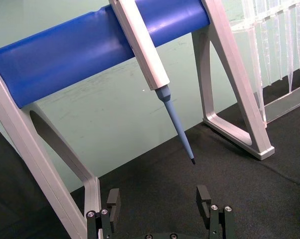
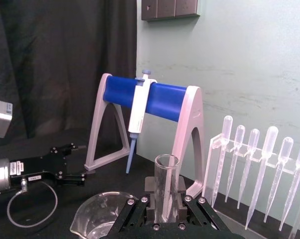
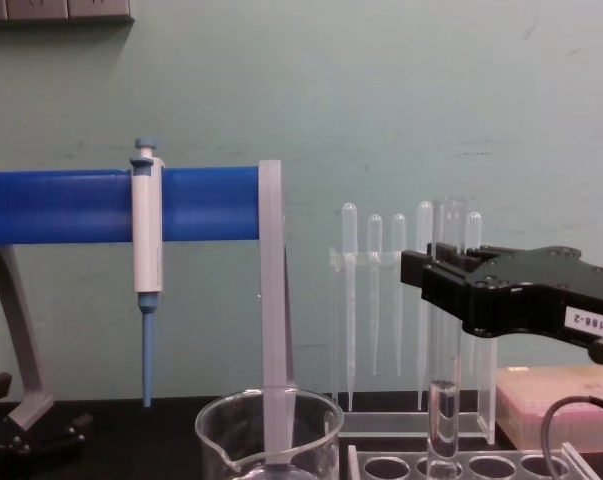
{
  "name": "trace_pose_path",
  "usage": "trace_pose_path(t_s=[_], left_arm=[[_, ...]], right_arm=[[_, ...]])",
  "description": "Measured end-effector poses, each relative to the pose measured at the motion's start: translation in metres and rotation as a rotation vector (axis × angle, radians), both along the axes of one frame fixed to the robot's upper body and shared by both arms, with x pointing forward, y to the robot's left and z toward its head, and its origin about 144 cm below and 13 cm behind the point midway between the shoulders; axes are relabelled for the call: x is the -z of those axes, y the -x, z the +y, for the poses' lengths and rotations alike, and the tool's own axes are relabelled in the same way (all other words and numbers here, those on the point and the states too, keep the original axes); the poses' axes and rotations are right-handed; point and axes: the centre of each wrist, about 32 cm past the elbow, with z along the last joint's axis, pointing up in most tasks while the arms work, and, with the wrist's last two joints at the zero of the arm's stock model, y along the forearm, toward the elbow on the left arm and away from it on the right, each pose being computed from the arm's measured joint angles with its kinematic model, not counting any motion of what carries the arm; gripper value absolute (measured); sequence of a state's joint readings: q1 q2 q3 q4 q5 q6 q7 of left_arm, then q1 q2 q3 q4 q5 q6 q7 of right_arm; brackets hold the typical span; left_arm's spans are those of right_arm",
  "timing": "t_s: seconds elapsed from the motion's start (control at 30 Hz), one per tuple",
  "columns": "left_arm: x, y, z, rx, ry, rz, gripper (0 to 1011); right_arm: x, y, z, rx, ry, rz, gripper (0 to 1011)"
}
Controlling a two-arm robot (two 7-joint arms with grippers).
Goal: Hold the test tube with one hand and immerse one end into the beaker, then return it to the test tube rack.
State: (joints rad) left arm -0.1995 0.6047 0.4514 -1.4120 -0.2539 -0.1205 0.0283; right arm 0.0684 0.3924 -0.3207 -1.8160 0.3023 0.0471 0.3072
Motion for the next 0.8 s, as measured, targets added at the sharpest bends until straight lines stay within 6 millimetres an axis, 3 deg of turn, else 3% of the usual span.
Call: trace_pose_path(t_s=[0.8], left_arm=[[0.0, 0.0, 0.0, 0.0, 0.0, 0.0, 1000]], right_arm=[[0.036, -0.008, -0.003, 0.007, 0.008, 0.021, 228]])
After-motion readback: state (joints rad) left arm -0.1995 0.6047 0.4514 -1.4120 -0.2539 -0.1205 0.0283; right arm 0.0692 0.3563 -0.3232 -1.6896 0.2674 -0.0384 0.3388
